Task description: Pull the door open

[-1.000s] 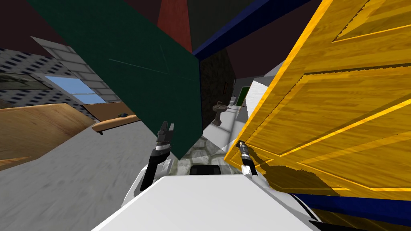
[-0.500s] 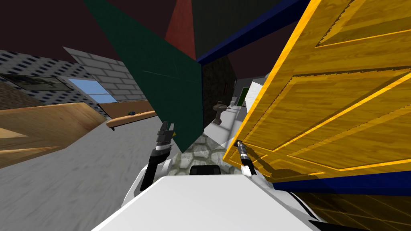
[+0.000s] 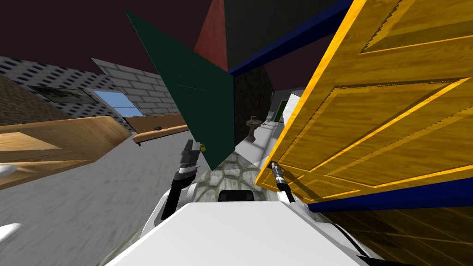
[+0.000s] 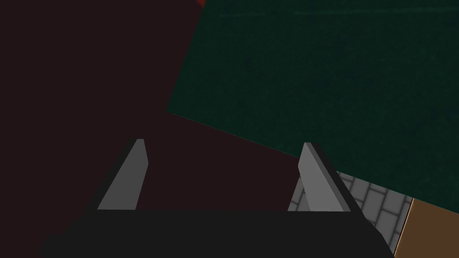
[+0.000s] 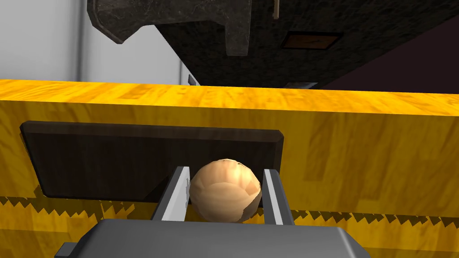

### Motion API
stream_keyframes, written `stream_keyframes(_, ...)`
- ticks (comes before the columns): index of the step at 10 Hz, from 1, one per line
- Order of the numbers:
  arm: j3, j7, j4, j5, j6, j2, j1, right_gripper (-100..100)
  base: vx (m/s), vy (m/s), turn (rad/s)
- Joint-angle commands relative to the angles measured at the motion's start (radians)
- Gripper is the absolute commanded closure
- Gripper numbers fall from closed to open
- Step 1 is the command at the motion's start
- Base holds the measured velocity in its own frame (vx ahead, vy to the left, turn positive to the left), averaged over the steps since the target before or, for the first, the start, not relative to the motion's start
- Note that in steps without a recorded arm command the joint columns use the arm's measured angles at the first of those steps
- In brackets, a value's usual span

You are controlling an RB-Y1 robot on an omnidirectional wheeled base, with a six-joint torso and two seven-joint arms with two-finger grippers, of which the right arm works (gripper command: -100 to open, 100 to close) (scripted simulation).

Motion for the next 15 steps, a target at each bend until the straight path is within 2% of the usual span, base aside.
stream_keyframes(1,0.025,-0.020,0.004,0.017,-0.013,-0.008,0.005,100,-0.260,-0.041,0.071)
stream_keyframes(5,0.071,-0.056,-0.013,0.046,-0.031,-0.023,0.014,100,-0.243,-0.017,0.050)
stream_keyframes(6,0.064,-0.050,-0.015,0.042,-0.026,-0.022,0.015,100,-0.108,-0.006,0.006)
stream_keyframes(7,0.089,-0.070,-0.021,0.057,-0.042,-0.030,0.031,100,-0.164,-0.024,0.048)
stream_keyframes(14,0.170,-0.139,-0.052,0.104,-0.107,-0.073,0.073,100,-0.199,-0.059,0.052)
stream_keyframes(15,0.164,-0.131,-0.059,0.100,-0.095,-0.067,0.072,100,-0.108,-0.018,0.015)
